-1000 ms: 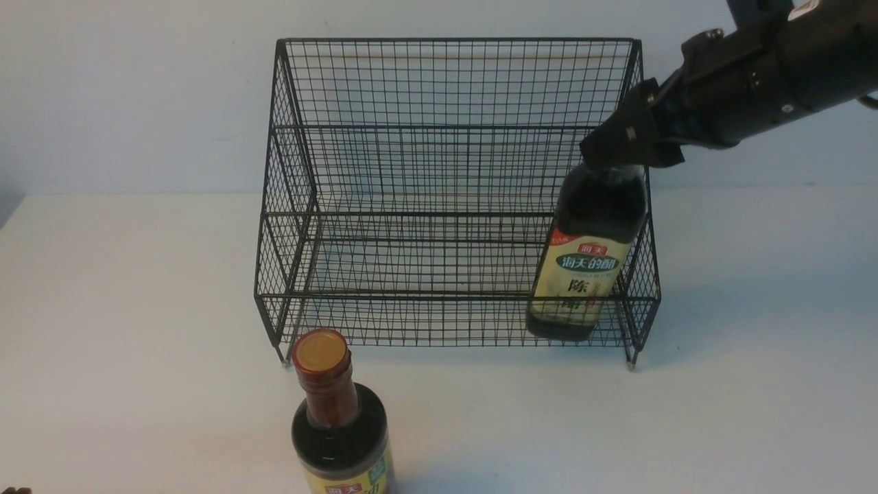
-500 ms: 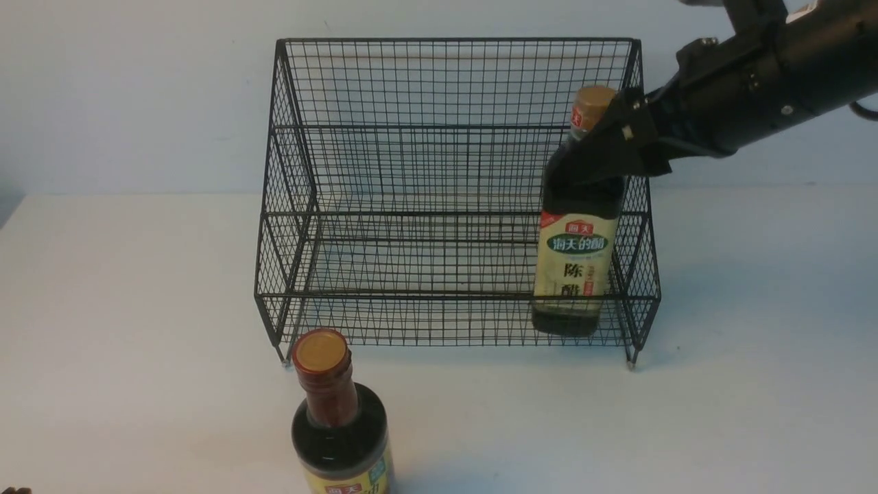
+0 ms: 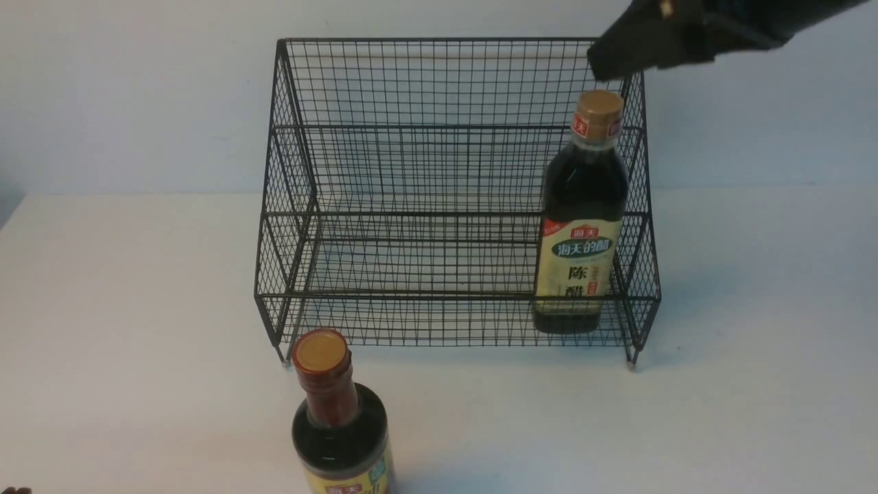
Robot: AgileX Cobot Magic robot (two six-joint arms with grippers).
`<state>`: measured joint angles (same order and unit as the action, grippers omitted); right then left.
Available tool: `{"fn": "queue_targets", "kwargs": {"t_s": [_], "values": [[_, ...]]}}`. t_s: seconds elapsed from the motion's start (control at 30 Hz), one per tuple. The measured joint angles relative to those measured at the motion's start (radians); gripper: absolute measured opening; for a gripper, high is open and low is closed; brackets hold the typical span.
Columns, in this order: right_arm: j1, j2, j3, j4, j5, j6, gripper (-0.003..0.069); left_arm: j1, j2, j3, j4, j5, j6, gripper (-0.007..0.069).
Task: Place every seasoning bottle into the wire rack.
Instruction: Use the right arm to put the condiment bottle back on the shelf, then use the left arm to grab the condiment bottle closest to it
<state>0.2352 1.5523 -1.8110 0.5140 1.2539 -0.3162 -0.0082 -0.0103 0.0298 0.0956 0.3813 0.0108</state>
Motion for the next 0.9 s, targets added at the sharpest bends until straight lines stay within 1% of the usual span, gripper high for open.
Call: {"fn": "queue_targets", "kwargs": {"t_s": [0.07,0.13,0.2,0.23,0.27,0.3,0.33,0.4,0.43,0.47,0.5,0.53,0.63,0.67,0.73,0.77,0.8,0.83,0.87,0.9], "values": [[0.000,-0.014,-0.011,-0.019,0.001,0.025,0.0536,0.000,0.000,0.000,-0.010,0.000,-0.002,-0.0005],[0.000,-0.074,-0.021,-0.080,0.005,0.084,0.0490,0.000,0.000,0.000,-0.064,0.000,-0.019,-0.0005],[0.000,-0.145,-0.021,-0.142,0.015,0.130,0.0422,0.000,0.000,-0.001,-0.149,0.000,-0.053,-0.0005],[0.000,-0.190,-0.017,-0.168,0.016,0.149,0.0377,0.000,0.000,-0.001,-0.202,0.000,-0.075,-0.0005],[0.000,-0.197,-0.015,-0.172,0.016,0.153,0.0377,0.000,0.000,-0.001,-0.225,0.000,-0.080,-0.0005],[0.000,-0.264,0.003,-0.204,0.016,0.181,0.0299,0.000,0.000,-0.001,-0.315,0.000,-0.113,-0.0005],[0.000,-0.282,0.014,-0.211,0.016,0.186,0.0281,0.000,0.000,-0.001,-0.343,0.000,-0.121,-0.0005],[0.000,-0.408,0.086,-0.232,0.018,0.206,0.0151,0.000,0.000,0.000,-0.557,0.000,-0.174,-0.0005],[0.000,-0.428,0.100,-0.233,0.018,0.206,0.0142,0.000,0.000,0.000,-0.573,0.000,-0.180,-0.0005],[0.000,-0.507,0.159,-0.233,0.019,0.210,0.0083,0.000,0.000,0.000,-0.680,0.000,-0.193,-0.0005],[0.000,-0.507,0.169,-0.232,0.019,0.210,0.0067,0.000,0.000,0.000,-0.708,0.000,-0.195,-0.0005],[0.000,-0.576,0.242,-0.224,0.021,0.210,0.0029,0.000,0.000,0.000,-0.775,-0.004,-0.201,-0.0005],[0.000,-0.713,0.434,-0.200,0.023,0.210,-0.0007,0.000,0.000,0.000,-0.939,-0.053,-0.205,-0.0005],[0.000,-0.745,0.488,-0.199,0.020,0.210,-0.0010,0.000,0.000,0.000,-0.958,-0.072,-0.204,-0.0005],[0.000,-0.822,0.615,-0.199,-0.006,0.210,-0.0014,0.000,0.000,-0.001,-1.002,-0.096,-0.160,-0.0005],[0.000,-0.837,0.626,-0.199,-0.014,0.210,-0.0014,0.000,0.000,-0.002,-1.004,-0.096,-0.152,-0.0005],[0.000,-0.888,0.710,-0.209,-0.048,0.208,-0.0015,0.000,0.000,-0.030,-1.009,-0.049,-0.072,-0.0005],[0.000,-0.922,0.755,-0.215,-0.070,0.206,-0.0014,0.000,0.000,-0.066,-1.011,-0.012,-0.023,-0.0005],[0.000,-0.959,0.800,-0.222,-0.091,0.204,-0.0014,0.000,0.000,-0.122,-1.016,0.047,0.065,-0.0005],[0.000,-0.990,0.839,-0.227,-0.117,0.202,-0.0014,0.000,0.008,-0.174,-1.024,0.095,0.128,-0.0005]]}}
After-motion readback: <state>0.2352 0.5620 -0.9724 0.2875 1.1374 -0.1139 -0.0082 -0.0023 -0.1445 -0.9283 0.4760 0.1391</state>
